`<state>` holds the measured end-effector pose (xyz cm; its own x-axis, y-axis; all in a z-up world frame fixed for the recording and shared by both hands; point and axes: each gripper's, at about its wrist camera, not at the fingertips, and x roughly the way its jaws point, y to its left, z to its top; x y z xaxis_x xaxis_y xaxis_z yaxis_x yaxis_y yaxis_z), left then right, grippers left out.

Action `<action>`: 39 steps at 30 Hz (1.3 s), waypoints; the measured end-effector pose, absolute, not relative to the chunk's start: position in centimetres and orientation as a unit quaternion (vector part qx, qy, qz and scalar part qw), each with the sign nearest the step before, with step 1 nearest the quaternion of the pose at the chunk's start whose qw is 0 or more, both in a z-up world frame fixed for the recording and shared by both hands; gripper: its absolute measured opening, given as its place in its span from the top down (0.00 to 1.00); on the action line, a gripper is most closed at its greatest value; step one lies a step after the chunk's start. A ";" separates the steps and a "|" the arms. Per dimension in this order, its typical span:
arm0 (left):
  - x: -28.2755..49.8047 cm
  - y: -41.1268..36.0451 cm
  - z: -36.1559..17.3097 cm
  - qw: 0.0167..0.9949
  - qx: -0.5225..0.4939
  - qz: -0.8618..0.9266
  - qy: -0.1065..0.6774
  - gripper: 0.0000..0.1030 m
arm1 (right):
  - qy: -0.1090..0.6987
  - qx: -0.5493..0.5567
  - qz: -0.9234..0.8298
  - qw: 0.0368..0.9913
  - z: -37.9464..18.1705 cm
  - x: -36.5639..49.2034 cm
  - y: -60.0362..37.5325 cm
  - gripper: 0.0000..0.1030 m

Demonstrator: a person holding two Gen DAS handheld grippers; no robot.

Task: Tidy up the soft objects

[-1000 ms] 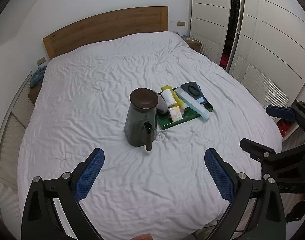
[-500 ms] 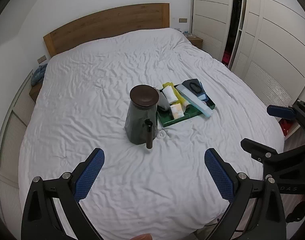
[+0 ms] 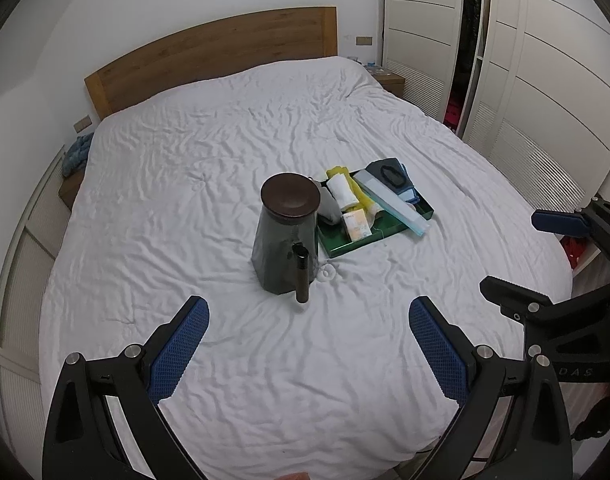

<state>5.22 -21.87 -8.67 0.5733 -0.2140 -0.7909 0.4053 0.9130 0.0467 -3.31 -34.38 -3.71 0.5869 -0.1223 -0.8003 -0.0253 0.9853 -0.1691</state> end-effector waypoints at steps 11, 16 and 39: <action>5.6 -21.9 -9.0 0.880 0.119 -0.172 0.428 0.05 | 0.460 -0.084 -0.020 0.884 -4.3 -2.2 -33.9 0.15; 5.7 -21.7 -9.0 0.878 0.120 -0.173 0.430 0.05 | 0.461 -0.083 -0.020 0.883 -4.4 -2.0 -33.9 0.15; 5.2 -21.7 -9.2 0.878 0.125 -0.172 0.429 0.05 | 0.463 -0.087 -0.021 0.882 -4.9 -2.2 -33.6 0.15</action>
